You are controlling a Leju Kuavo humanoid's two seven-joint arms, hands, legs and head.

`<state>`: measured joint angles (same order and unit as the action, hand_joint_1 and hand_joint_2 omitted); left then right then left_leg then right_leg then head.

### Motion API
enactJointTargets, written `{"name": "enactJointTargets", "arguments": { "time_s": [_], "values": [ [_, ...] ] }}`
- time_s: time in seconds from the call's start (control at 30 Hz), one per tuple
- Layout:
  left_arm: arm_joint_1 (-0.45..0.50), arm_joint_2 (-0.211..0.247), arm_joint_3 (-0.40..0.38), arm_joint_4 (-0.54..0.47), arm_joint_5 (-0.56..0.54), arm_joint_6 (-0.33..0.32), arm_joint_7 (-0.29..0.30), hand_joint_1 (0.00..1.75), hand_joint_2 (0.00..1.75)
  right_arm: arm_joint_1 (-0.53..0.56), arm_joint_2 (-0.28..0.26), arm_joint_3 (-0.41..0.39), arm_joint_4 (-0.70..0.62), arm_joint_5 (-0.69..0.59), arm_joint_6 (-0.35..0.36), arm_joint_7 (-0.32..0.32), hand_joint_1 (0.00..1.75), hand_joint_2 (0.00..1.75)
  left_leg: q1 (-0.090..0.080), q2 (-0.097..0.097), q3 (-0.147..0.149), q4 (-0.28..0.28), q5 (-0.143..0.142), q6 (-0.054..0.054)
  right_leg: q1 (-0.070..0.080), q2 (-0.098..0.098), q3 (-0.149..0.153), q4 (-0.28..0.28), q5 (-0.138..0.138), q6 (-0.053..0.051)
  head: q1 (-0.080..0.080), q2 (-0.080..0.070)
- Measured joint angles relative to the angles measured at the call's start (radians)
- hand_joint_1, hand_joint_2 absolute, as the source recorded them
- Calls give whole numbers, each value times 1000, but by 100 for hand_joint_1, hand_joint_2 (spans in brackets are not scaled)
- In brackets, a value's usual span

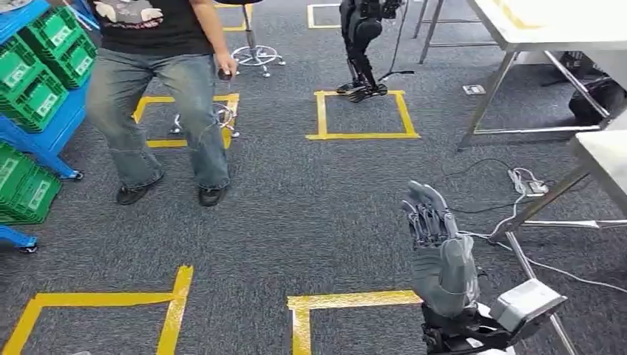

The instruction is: Take the parts from the cabinet and place them on the table.

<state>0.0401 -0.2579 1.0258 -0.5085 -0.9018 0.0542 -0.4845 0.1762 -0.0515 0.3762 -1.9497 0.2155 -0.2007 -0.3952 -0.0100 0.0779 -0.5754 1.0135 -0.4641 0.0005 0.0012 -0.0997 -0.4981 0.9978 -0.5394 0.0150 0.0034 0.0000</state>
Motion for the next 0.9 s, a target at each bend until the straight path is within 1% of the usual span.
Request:
{"name": "enactJointTargets", "arguments": {
  "time_s": [0.03,0.1,0.13,0.17,0.2,0.23,0.27,0.3,0.33,0.37,0.4,0.43,0.47,0.5,0.53,0.6,0.63,0.67,0.7,0.73,0.77,0.8,0.83,0.87,0.9],
  "values": [
    [-3,-1,0,0,-1,0,0,0,0,-1,0,0,0,0,0,1,0,0,0,-7,-7,4,0,5,0,-14,4,-2,-1,3,4,0],
    [3,-1,4,0,-2,0,0,0,0,-3,0,2,0,0,0,1,0,0,-3,-31,-10,3,0,16,-1,-36,12,-7,-2,14,3,0],
    [4,-3,4,0,-2,0,0,0,0,-3,0,2,-1,0,0,1,0,0,7,-43,-1,-9,8,26,-7,-19,6,-2,-14,23,2,0],
    [5,-5,4,0,-2,0,0,0,0,-5,0,2,-1,0,0,1,0,0,8,-50,0,-9,8,31,-8,43,-2,27,-37,25,9,0],
    [2,-3,5,-2,-2,0,0,0,0,-4,0,2,-1,1,0,-1,0,0,8,-61,-2,-9,9,37,-9,77,-32,92,-70,25,11,0],
    [0,-3,5,-2,-2,0,0,0,0,-1,0,1,0,0,0,2,0,0,8,-73,-3,-9,9,39,-11,91,-75,178,-109,27,15,0],
    [-1,-4,5,-2,-2,0,0,0,0,2,0,2,0,0,0,2,0,0,7,-87,-5,-9,9,40,-11,97,-126,272,-143,28,15,0],
    [0,-4,5,-2,-2,0,0,0,0,1,0,2,1,0,0,2,0,0,6,-101,-5,-9,9,40,-11,98,-159,325,-150,29,15,0],
    [1,-4,5,-2,-2,0,0,0,0,1,0,2,1,0,0,2,0,0,6,-116,-3,-8,9,40,-11,98,-166,319,-125,29,14,0],
    [1,-4,5,-2,-2,0,0,0,0,1,0,2,1,0,0,2,0,0,7,-128,-1,-8,9,39,-12,99,-152,273,-85,28,15,0],
    [1,-4,5,-2,-2,0,0,0,0,1,0,1,1,0,0,2,0,0,8,-145,0,-6,8,38,-14,105,-117,186,-29,27,15,0],
    [0,-5,5,-2,-2,0,0,0,0,0,0,2,1,0,0,2,0,0,9,-158,2,-3,6,35,-17,123,-78,93,21,26,15,0],
    [0,-5,5,-2,-2,-1,0,0,0,0,0,2,1,0,0,2,0,0,11,-169,-2,0,4,30,-23,180,-53,36,28,25,15,0],
    [-2,-4,5,-2,-2,-1,1,0,0,2,0,2,2,0,0,2,0,0,5,-181,-11,12,3,24,-27,202,-45,10,21,25,13,0],
    [-2,-5,6,-2,-2,-1,1,0,0,2,0,2,1,0,0,2,0,0,10,-191,-18,7,9,15,-22,191,-40,18,21,22,14,0],
    [5,-5,7,-2,-3,-2,2,0,0,-1,0,1,1,0,0,2,0,0,16,-214,-23,2,17,2,-16,172,-41,18,25,11,14,0],
    [5,-3,9,-2,-3,-2,2,0,0,-2,0,0,1,0,0,2,0,0,16,-220,-26,7,13,-2,-25,155,-37,6,30,3,14,0],
    [4,-4,10,-2,-4,-2,2,0,0,-2,0,1,1,0,0,2,0,0,10,-163,-32,28,-4,-4,-23,140,-31,2,31,-3,11,0],
    [3,-5,10,-2,-5,-2,2,0,0,0,0,1,-1,0,0,0,0,0,10,-124,-54,78,-36,-9,-22,126,-29,1,31,-10,3,0],
    [2,-5,10,-2,-7,-2,2,0,0,0,0,1,-1,1,0,0,0,0,12,-104,-88,152,-75,-12,-20,110,-28,1,30,-12,4,0],
    [-1,-5,10,-2,-9,-2,2,0,0,2,0,0,0,0,0,1,0,0,14,-95,-127,237,-112,-15,-17,92,-28,1,28,-14,3,0],
    [0,-5,10,-2,-10,-2,2,0,0,1,0,0,0,0,0,1,0,0,16,-92,-158,303,-133,-17,-16,75,-28,1,26,-15,3,0],
    [1,-5,11,-2,-10,-2,2,0,0,1,0,0,0,0,0,1,0,0,17,-91,-162,314,-127,-19,-16,61,-27,1,25,-13,3,0],
    [3,-5,12,-2,-10,-2,3,0,0,1,0,-1,0,0,0,1,0,0,18,-90,-143,279,-98,-19,-16,47,-24,1,22,-13,3,0],
    [4,-5,13,-2,-10,-2,3,0,0,1,0,-1,0,0,0,1,0,0,18,-86,-106,209,-57,-18,-16,35,-21,1,20,-11,3,0]
  ]
}}
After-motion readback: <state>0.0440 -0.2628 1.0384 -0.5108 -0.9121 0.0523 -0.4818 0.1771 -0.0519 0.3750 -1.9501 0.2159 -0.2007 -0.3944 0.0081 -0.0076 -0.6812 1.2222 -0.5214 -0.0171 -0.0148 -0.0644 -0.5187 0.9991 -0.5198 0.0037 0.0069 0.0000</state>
